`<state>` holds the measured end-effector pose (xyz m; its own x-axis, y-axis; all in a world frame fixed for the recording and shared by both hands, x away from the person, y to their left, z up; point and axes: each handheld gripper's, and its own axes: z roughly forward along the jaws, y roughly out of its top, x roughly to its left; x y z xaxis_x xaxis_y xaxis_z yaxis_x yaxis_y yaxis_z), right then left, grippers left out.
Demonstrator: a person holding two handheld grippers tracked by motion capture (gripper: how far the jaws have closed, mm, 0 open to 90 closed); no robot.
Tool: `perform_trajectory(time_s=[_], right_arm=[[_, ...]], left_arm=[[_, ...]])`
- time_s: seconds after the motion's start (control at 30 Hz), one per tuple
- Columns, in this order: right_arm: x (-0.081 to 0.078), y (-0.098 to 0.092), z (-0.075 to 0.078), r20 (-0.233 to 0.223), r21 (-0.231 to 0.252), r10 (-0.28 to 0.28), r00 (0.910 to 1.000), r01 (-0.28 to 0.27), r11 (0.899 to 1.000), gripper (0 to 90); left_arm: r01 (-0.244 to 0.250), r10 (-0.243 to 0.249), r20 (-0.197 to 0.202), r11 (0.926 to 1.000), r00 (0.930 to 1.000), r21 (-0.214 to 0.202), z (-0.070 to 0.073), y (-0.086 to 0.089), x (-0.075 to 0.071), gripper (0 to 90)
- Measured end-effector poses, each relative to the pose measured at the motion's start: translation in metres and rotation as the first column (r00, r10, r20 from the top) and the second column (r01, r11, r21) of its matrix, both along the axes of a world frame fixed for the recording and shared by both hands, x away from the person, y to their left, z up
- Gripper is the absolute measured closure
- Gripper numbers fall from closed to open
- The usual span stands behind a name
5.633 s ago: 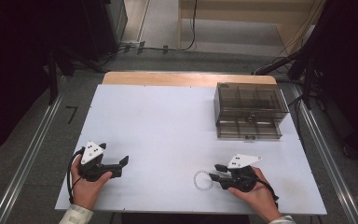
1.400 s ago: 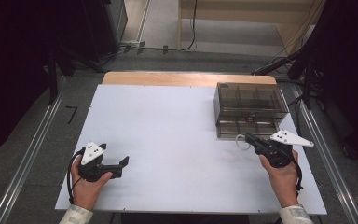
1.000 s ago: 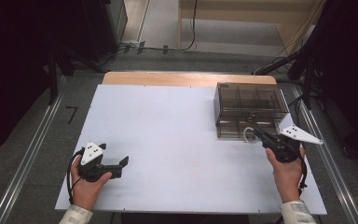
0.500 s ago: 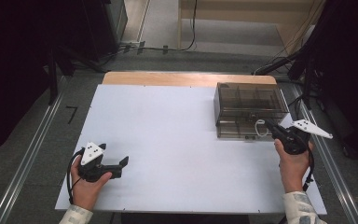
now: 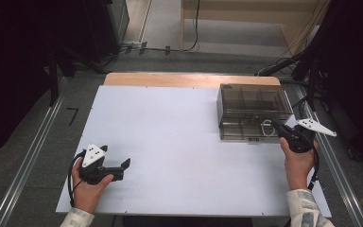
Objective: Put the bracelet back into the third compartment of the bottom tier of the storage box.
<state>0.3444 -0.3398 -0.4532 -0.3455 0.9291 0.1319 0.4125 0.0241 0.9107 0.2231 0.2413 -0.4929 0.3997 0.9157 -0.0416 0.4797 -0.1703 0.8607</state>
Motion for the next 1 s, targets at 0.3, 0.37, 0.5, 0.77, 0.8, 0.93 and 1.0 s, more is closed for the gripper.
perform_trajectory(time_s=[0.3,0.37,0.5,0.77,0.8,0.93,1.0], right_arm=[[0.009,-0.004,-0.009,-0.042,-0.013,-0.019,0.9989,0.018,1.0,85.1],[0.011,-0.004,-0.011,-0.055,-0.014,-0.024,0.9982,0.024,1.0,85.1],[0.013,-0.006,-0.017,-0.079,-0.029,-0.036,0.9962,0.034,0.999,85.1],[0.015,-0.011,-0.022,-0.11,-0.058,-0.084,0.9903,0.078,0.995,85.1],[0.015,-0.011,-0.022,-0.11,-0.058,-0.084,0.9903,0.078,0.995,85.1],[0.017,-0.011,-0.026,-0.138,-0.071,-0.09,0.9863,0.081,0.994,83.2],[0.017,-0.01,-0.027,-0.142,-0.061,-0.079,0.9867,0.071,0.996,74.6]], left_arm=[[-0.003,0.003,0.003,1.0,1.0,0.0,0.0,0.0,-0.001,2.9],[-0.003,0.003,0.003,1.0,1.0,0.001,0.0,0.0,-0.001,2.9],[-0.004,0.004,0.003,1.0,1.0,0.0,0.0,0.0,-0.001,2.9],[-0.004,0.004,0.003,1.0,1.0,-0.002,0.0,0.0,-0.001,2.9],[-0.004,0.004,0.003,1.0,1.0,-0.002,0.0,0.0,-0.001,2.9],[-0.004,0.004,0.002,1.0,1.0,-0.001,0.0,0.0,-0.001,2.9],[0.001,-0.001,0.0,1.0,1.0,0.0,0.0,0.0,-0.001,2.9]])
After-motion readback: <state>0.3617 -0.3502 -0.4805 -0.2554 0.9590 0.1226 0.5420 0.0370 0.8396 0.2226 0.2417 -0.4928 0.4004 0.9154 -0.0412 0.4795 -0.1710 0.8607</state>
